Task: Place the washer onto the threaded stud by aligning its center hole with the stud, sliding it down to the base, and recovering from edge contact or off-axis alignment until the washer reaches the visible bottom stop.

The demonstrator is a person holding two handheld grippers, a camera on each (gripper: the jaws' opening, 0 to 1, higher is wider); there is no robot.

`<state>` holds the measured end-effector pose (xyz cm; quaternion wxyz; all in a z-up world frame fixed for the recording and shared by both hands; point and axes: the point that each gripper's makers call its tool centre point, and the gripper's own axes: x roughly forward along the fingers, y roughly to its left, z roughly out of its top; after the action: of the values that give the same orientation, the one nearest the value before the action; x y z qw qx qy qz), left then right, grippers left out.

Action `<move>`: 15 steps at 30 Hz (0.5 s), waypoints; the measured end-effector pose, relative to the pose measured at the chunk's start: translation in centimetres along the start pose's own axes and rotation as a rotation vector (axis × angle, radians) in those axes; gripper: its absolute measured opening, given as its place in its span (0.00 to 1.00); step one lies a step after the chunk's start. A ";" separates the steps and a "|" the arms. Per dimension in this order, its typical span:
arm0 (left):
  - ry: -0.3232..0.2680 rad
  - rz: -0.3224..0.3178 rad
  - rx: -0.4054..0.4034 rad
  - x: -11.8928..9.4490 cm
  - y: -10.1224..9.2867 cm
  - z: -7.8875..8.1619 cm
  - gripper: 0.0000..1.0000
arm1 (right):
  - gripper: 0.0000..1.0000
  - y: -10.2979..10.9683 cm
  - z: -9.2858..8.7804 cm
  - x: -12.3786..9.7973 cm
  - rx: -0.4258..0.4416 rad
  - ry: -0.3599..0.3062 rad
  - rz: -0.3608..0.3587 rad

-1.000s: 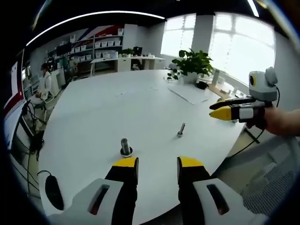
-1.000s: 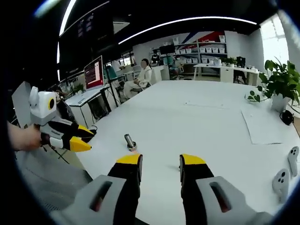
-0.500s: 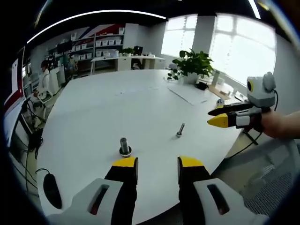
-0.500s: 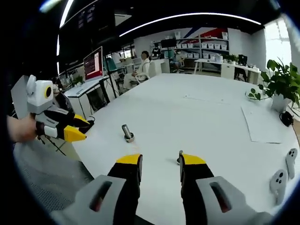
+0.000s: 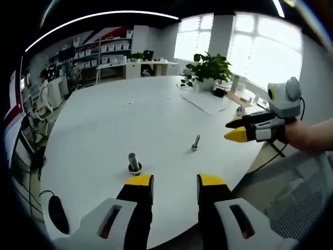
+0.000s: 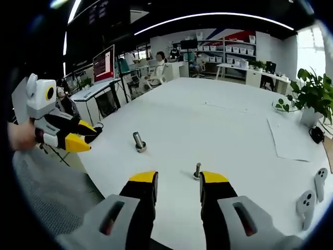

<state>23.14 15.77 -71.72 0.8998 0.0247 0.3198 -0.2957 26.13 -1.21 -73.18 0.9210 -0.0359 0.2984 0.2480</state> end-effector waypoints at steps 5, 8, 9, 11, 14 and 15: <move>-0.002 -0.006 -0.012 0.0 -0.1 0.1 0.31 | 0.34 -0.1 0.1 -0.1 -0.012 0.001 -0.006; 0.006 -0.005 -0.001 0.0 -0.2 -0.1 0.31 | 0.34 -0.3 0.0 -0.1 -0.013 0.002 -0.011; 0.006 -0.006 -0.002 0.0 -0.3 -0.1 0.31 | 0.34 -0.3 0.0 -0.1 -0.011 0.001 -0.011; 0.004 -0.009 -0.005 0.0 -0.3 -0.1 0.31 | 0.34 -0.3 0.0 -0.1 -0.007 0.002 -0.011; 0.006 -0.008 -0.006 0.0 -0.2 -0.1 0.31 | 0.34 -0.3 -0.1 0.0 -0.013 0.008 -0.010; 0.006 -0.008 -0.010 0.0 -0.2 -0.1 0.31 | 0.34 -0.2 -0.2 0.0 -0.017 0.012 -0.009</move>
<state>22.99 15.63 -71.80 0.8979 0.0198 0.3240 -0.2974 26.13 -1.42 -73.37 0.9200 -0.0464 0.3014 0.2463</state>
